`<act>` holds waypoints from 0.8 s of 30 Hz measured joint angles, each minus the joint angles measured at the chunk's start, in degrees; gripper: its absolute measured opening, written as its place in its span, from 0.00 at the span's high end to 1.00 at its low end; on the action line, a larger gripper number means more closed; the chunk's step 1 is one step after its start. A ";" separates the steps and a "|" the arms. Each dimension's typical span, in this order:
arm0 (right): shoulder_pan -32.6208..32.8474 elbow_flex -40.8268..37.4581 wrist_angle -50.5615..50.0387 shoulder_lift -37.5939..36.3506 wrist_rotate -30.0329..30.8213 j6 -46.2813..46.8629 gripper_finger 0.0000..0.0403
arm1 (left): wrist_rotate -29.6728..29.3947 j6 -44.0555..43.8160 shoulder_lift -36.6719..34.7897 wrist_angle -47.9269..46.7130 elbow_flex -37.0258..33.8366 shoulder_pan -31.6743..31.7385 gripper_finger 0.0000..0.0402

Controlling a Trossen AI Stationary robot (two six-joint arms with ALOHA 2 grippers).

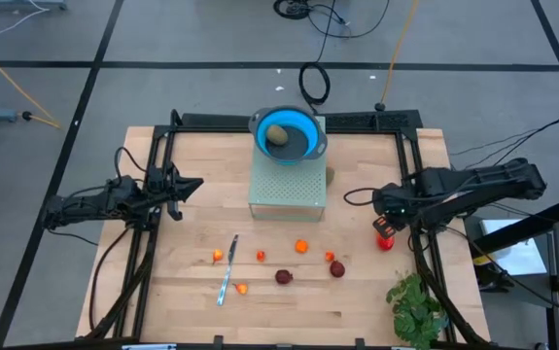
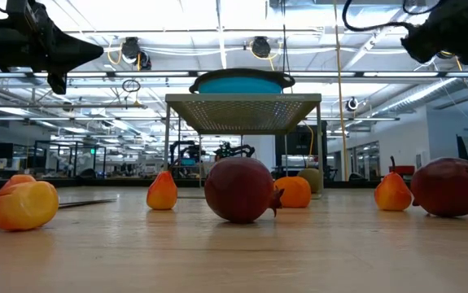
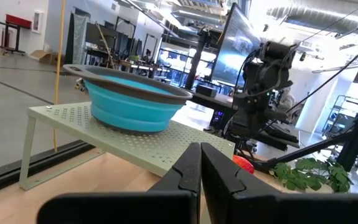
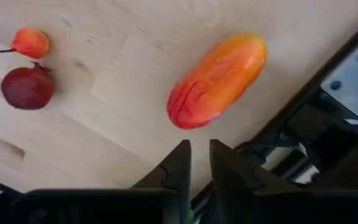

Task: Pick & Place Fruit
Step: Put the mango into the blue strainer bowl on the shelf

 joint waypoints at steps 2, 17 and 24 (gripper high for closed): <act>0.00 -1.36 1.27 0.00 -0.01 0.01 0.82 | 0.00 0.00 0.02 0.00 0.01 0.01 0.98; 0.00 -9.15 5.75 0.00 0.45 3.12 0.52 | -0.02 2.68 0.01 0.00 0.01 0.00 0.98; -0.02 -9.23 6.55 -0.02 3.12 3.58 0.41 | -0.02 2.71 0.02 0.01 0.02 0.01 0.98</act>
